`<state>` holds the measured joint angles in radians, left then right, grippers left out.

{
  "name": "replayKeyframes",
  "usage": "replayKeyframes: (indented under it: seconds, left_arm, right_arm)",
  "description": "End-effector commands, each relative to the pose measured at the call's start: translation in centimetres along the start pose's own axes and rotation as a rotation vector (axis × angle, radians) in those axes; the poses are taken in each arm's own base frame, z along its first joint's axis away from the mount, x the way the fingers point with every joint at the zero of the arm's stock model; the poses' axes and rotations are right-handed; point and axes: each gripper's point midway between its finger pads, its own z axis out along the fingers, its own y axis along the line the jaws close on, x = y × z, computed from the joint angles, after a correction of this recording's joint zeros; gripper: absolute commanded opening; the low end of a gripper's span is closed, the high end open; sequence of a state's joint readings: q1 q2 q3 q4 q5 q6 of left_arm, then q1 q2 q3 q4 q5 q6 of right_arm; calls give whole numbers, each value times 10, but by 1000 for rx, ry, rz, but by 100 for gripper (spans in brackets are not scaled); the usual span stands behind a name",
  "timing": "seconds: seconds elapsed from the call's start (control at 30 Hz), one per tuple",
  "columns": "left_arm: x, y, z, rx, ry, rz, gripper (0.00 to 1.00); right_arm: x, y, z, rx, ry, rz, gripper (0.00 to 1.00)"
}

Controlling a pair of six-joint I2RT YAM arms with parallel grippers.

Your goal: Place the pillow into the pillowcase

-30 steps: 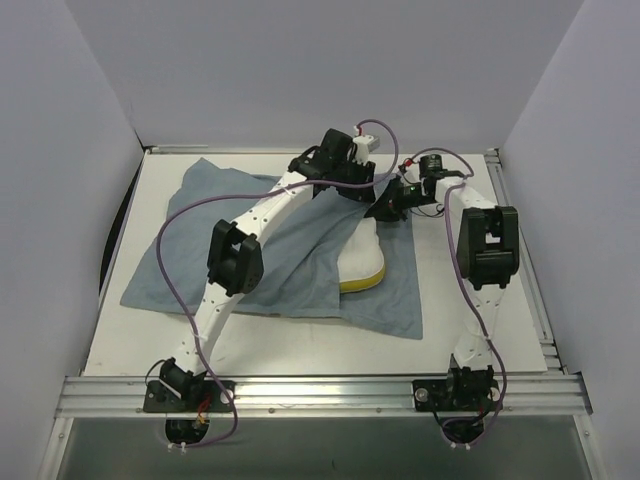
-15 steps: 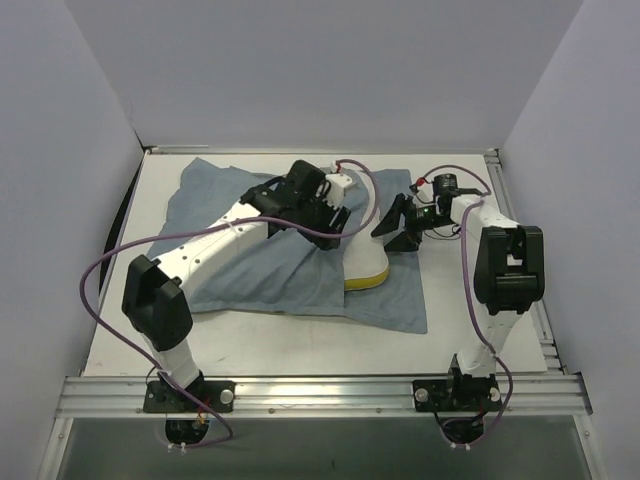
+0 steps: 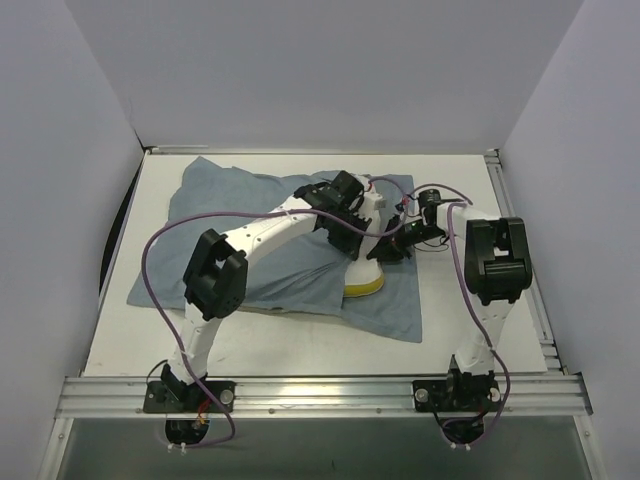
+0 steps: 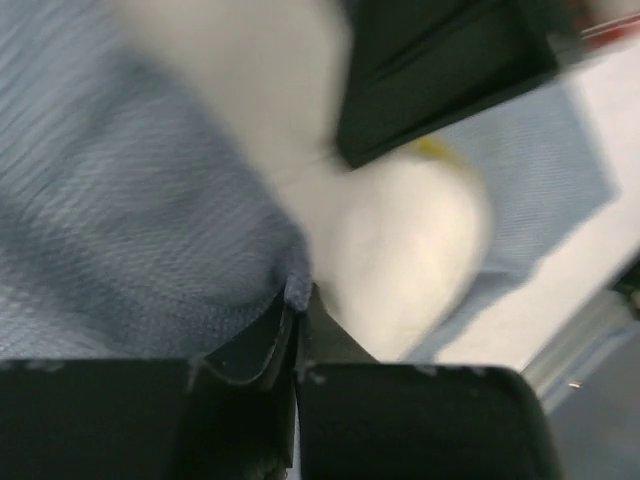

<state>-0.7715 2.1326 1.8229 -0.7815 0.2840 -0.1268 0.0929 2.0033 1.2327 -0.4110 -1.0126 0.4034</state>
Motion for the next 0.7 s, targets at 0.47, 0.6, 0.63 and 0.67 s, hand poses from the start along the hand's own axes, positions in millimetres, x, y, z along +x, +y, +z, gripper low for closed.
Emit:
replayKeyframes:
  seconds: [0.47, 0.6, 0.63, 0.67]
  left_arm:
    - [-13, -74, -41, 310, -83, 181, 39]
    - [-4, -59, -70, 244, -129, 331, 61]
    - [-6, -62, -83, 241, -154, 370, 65]
    - [-6, -62, -88, 240, -159, 417, 69]
  right_arm:
    - [40, 0, -2, -32, 28, 130, 30]
    - [43, -9, -44, 30, 5, 54, 45]
    - [32, -9, -60, 50, -39, 30, 50]
    - [40, -7, -70, 73, -26, 42, 52]
